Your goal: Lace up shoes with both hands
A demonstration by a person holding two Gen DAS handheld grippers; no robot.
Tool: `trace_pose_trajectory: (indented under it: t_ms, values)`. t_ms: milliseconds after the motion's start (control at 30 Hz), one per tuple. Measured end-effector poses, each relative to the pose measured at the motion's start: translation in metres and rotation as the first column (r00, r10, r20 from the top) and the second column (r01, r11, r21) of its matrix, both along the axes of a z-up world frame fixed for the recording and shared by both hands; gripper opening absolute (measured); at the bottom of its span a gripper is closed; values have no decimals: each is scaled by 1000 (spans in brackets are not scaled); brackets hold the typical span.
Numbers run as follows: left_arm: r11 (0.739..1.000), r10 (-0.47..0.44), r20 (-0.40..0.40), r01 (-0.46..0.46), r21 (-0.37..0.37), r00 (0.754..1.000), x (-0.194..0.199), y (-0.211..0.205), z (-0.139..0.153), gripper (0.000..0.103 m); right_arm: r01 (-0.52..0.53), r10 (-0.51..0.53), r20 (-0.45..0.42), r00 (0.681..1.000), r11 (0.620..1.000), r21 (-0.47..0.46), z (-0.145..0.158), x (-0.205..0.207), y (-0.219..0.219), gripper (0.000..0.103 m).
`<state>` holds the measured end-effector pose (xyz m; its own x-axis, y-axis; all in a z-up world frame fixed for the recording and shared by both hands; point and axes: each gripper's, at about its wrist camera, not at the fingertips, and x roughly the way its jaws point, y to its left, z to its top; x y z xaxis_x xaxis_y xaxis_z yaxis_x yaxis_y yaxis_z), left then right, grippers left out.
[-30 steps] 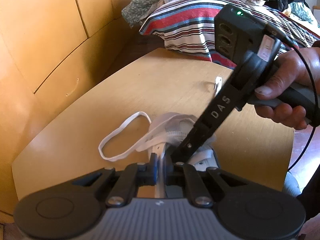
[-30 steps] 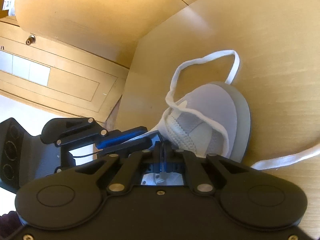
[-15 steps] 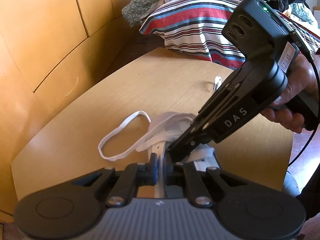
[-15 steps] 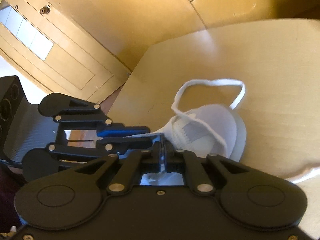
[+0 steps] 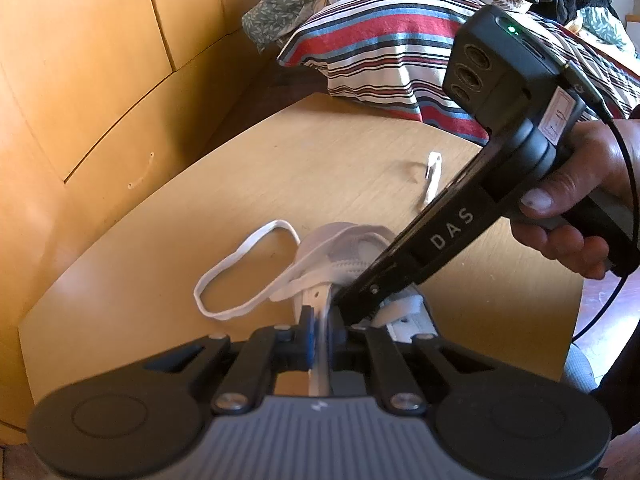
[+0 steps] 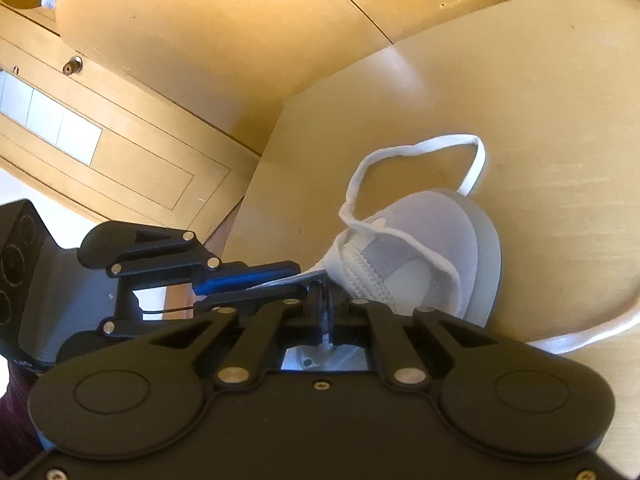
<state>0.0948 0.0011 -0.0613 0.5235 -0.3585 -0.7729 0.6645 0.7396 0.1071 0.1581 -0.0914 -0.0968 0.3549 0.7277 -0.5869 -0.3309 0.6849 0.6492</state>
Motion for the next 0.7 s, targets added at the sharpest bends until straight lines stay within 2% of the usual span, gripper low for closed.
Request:
trace_pose_trajectory:
  t_ms: [100, 167, 367, 400, 567, 633, 700]
  values:
    - [1000, -5, -1, 5, 3, 1000, 0, -1, -1, 7, -31, 35, 60, 998, 997, -75, 3, -1, 13, 2]
    - [1000, -11, 2, 11, 8, 1000, -1, -2, -1, 7, -64, 84, 121, 989, 985, -160, 10, -6, 21, 2]
    - [1000, -6, 5, 6, 5, 1000, 0, 0, -1, 7, -117, 206, 232, 951, 930, -347, 23, -20, 40, 2]
    - [1000, -4, 5, 4, 3, 1000, 0, 0, -1, 7, -124, 236, 253, 938, 911, -392, 25, -24, 45, 2]
    - [1000, -11, 5, 10, 10, 1000, 0, -1, -1, 7, -124, 296, 292, 909, 863, -489, 26, -31, 60, 2]
    - [1000, -15, 7, 15, 16, 1000, -1, -2, -1, 7, -127, 303, 290, 908, 858, -497, 24, -30, 56, 2]
    - [1000, -16, 7, 16, 17, 1000, -2, -2, -1, 7, -120, 276, 275, 921, 873, -473, 22, -27, 53, 2]
